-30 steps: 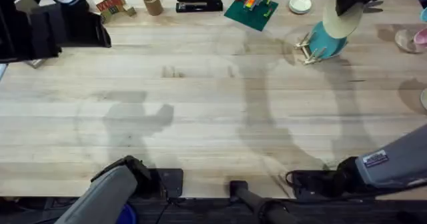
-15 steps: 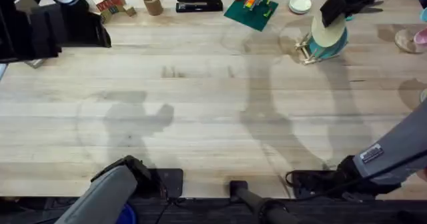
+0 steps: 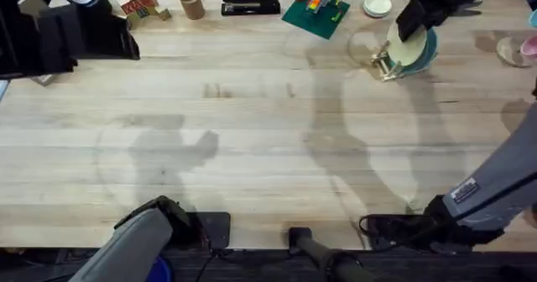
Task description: Pick up the plates from the table one by one and place each into a slot on the dish rack.
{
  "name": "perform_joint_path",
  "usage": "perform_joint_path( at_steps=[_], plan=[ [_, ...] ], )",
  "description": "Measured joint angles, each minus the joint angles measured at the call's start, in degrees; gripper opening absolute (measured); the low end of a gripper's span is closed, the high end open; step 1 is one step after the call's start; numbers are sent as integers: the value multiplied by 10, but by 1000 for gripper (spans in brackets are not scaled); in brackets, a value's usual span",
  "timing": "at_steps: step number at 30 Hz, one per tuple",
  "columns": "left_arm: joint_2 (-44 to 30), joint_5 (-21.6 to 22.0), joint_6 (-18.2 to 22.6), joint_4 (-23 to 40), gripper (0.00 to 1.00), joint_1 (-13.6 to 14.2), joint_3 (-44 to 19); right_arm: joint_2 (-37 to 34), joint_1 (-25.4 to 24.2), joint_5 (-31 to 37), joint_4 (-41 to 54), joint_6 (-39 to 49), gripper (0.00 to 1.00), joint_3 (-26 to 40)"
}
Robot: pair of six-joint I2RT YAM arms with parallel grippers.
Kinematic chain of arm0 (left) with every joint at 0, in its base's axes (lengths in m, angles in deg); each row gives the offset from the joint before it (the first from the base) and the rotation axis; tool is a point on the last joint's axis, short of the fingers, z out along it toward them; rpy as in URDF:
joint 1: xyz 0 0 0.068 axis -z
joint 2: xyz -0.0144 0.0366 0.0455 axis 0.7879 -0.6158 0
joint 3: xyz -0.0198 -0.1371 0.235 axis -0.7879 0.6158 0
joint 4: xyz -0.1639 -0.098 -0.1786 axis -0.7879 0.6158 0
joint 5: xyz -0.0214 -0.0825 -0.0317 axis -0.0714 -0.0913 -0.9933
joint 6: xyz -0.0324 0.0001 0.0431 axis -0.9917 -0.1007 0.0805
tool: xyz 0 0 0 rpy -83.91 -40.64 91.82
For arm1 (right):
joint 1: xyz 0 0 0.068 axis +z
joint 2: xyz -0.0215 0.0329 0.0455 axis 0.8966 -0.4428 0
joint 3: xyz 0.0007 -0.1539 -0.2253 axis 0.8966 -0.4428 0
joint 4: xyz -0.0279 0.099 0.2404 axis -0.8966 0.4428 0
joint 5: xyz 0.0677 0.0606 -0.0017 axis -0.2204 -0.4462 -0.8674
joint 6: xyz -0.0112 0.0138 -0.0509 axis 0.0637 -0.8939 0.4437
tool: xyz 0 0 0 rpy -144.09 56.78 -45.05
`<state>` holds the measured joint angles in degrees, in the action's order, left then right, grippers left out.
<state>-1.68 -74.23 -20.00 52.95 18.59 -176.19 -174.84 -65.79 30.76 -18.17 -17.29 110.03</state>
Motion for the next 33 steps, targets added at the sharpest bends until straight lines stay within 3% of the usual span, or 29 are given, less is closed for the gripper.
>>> perform_joint_path(
  at_steps=[24,33],
  plan=[
    [0,0,0,0,995,0,0,-12,1,5,0,0,32,0],
    [0,0,0,0,996,0,0,-23,0,5,0,0,128,0]
  ],
)
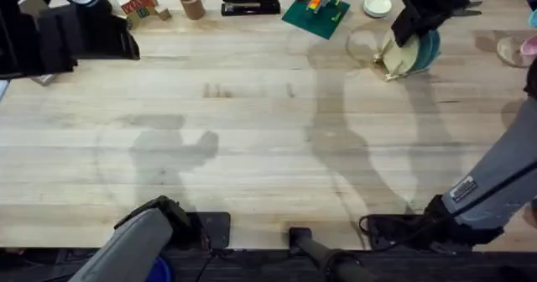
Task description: Pick up the plates from the table one by one and place each into a slot on the dish rack.
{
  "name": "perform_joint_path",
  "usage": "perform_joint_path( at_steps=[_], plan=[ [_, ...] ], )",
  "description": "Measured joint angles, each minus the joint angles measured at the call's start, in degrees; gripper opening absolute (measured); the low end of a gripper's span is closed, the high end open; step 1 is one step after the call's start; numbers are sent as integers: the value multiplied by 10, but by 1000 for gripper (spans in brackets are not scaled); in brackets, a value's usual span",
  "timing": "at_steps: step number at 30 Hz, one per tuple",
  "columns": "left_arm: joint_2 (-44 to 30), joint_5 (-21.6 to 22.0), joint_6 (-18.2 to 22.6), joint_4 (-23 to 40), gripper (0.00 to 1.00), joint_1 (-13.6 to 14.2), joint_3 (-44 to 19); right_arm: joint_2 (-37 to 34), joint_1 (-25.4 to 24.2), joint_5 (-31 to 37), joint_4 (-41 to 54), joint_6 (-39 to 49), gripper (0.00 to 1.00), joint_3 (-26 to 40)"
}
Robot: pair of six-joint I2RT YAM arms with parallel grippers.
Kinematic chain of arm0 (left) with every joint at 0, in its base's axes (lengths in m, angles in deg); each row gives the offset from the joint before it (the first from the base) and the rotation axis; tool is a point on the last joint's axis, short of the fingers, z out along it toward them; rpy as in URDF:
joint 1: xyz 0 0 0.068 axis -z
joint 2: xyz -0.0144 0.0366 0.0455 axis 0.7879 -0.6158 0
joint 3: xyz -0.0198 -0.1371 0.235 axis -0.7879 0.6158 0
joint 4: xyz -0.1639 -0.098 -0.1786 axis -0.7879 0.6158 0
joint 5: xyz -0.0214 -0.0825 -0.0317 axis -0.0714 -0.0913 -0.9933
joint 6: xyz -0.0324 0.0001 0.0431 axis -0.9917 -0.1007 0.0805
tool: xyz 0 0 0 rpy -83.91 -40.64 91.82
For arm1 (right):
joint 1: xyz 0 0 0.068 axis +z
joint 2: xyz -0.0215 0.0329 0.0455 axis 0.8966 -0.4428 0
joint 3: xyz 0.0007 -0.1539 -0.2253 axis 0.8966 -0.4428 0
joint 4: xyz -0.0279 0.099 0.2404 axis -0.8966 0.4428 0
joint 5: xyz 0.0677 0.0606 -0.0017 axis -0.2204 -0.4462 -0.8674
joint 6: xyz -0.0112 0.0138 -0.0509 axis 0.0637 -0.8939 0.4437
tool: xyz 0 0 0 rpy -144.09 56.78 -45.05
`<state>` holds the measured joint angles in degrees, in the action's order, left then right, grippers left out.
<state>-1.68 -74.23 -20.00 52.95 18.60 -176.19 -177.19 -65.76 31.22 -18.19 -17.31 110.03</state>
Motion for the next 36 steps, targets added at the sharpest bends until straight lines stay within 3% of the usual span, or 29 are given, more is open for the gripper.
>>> perform_joint_path(
  at_steps=[10,21,27,36],
  plan=[
    [0,0,0,0,995,0,0,-8,0,0,0,0,158,0],
    [0,0,0,0,995,0,0,-8,0,31,10,0,120,0],
    [0,0,0,0,995,0,0,-8,0,54,12,-3,241,0],
    [0,0,0,0,995,0,0,-8,9,62,23,-5,290,21]
  ],
)
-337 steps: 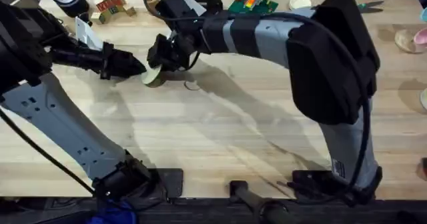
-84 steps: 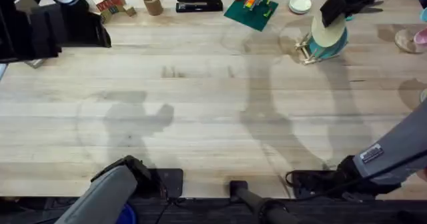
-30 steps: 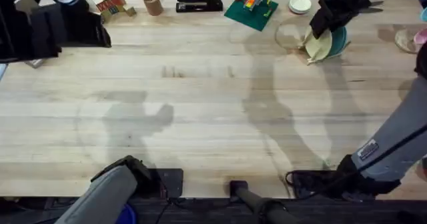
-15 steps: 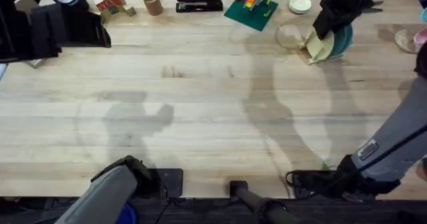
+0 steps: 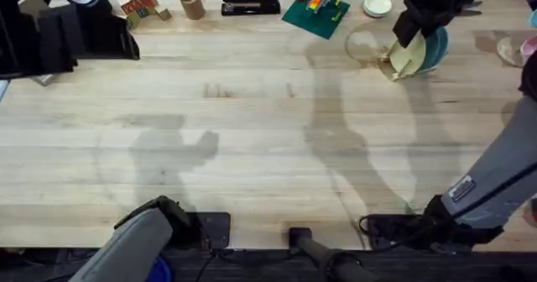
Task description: Pick up the plates from the table one by one and place each into a slot on the dish rack.
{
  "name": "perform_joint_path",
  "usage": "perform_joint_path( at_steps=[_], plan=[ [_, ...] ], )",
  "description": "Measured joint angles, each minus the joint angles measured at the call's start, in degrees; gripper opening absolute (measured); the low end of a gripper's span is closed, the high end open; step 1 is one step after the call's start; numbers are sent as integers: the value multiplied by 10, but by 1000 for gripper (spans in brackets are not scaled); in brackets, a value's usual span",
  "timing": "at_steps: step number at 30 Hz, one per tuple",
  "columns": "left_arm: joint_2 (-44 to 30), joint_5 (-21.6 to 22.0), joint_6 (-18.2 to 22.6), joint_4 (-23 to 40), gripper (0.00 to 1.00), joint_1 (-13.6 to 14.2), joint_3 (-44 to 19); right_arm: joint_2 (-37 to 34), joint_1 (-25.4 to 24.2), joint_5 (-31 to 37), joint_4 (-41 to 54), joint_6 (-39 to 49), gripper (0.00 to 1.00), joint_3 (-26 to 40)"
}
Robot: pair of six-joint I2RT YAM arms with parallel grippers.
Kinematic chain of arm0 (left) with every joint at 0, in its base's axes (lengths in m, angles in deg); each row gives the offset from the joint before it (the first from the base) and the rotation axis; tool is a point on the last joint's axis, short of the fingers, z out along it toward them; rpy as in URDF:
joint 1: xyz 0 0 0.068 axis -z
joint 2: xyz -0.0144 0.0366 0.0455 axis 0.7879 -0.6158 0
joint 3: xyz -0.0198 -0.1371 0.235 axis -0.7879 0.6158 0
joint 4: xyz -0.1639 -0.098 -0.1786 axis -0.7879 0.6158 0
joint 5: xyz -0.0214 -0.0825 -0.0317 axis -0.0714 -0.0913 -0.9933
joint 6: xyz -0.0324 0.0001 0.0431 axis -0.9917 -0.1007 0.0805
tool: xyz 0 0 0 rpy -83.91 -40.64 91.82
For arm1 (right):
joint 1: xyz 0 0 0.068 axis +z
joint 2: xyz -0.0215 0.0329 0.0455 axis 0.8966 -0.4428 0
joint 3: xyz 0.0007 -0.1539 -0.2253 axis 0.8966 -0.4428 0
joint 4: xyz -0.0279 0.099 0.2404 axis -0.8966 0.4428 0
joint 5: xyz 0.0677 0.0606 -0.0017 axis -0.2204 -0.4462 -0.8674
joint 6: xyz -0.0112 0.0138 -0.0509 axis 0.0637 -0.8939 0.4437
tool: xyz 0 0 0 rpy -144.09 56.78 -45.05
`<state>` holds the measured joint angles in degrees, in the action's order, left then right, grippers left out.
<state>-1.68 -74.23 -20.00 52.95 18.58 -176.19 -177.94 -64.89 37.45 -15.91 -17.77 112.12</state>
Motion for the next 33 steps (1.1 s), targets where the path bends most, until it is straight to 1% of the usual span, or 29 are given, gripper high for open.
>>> perform_joint_path(
  at_steps=[4,7,9,13,15,18,20,22,28,33],
  plan=[
    [0,0,0,0,995,0,0,4,3,2,11,0,303,25],
    [0,0,0,0,995,0,0,17,3,3,23,0,329,41],
    [0,0,0,0,995,0,0,31,3,3,37,0,366,55],
    [0,0,0,0,995,0,0,68,3,3,59,-2,536,85],
    [0,0,0,0,995,0,0,92,3,3,64,-2,641,95],
    [0,0,0,0,995,0,0,131,3,4,72,-3,752,97],
    [0,0,0,0,995,0,0,157,3,4,82,-4,871,98],
    [0,0,0,0,995,0,0,182,3,4,94,-6,929,98],
    [0,0,0,0,995,0,0,253,4,4,117,-18,988,98],
    [0,0,0,0,995,0,0,309,4,4,131,-24,992,98]
  ],
)
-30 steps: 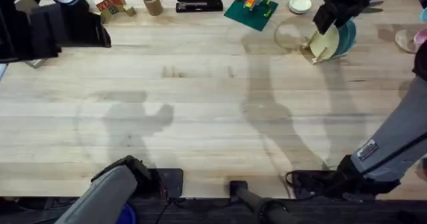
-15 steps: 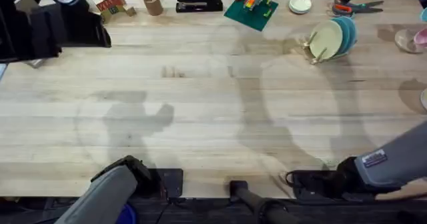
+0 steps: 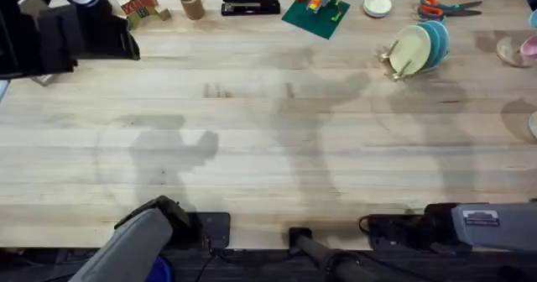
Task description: Pick up the plates from the table one by one and place each into a slot on the dish rack.
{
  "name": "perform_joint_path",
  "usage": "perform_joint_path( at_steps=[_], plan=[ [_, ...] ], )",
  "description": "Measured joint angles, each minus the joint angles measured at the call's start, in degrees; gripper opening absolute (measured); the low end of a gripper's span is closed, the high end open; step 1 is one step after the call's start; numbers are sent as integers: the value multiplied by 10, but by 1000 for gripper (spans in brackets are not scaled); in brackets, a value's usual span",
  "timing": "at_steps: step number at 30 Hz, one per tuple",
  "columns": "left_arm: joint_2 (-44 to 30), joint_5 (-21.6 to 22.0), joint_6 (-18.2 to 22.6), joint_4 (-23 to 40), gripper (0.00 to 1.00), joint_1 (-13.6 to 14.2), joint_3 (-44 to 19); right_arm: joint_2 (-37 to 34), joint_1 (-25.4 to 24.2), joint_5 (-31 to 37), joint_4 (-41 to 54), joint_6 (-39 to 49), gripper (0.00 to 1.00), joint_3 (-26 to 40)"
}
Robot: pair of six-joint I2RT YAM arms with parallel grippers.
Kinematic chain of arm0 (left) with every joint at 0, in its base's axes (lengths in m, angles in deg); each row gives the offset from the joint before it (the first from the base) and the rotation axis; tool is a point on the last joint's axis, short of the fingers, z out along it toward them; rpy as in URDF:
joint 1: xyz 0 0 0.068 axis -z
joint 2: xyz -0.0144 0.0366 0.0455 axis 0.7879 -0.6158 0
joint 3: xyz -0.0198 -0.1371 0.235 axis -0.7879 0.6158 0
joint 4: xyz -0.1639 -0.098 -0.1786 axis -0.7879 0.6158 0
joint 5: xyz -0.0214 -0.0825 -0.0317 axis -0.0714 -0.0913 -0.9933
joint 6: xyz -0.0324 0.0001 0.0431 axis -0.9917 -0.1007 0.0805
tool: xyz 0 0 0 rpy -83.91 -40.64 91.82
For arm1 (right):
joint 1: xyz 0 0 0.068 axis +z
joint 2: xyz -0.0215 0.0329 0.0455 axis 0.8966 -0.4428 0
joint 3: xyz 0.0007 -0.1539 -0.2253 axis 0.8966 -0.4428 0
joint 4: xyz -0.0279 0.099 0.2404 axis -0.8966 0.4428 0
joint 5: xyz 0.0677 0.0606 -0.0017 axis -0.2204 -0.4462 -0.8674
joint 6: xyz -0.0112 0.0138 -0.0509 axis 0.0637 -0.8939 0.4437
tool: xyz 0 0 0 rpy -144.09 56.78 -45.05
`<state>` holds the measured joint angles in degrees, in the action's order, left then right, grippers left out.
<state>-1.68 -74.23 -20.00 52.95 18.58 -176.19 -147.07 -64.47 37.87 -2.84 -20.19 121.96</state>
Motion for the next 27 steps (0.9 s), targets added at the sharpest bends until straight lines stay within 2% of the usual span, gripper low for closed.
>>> perform_joint_path(
  at_steps=[11,27],
  plan=[
    [0,0,0,0,995,0,0,73,0,0,67,-27,993,1],
    [0,0,0,0,995,0,0,97,0,-2,70,-39,994,2]
  ],
)
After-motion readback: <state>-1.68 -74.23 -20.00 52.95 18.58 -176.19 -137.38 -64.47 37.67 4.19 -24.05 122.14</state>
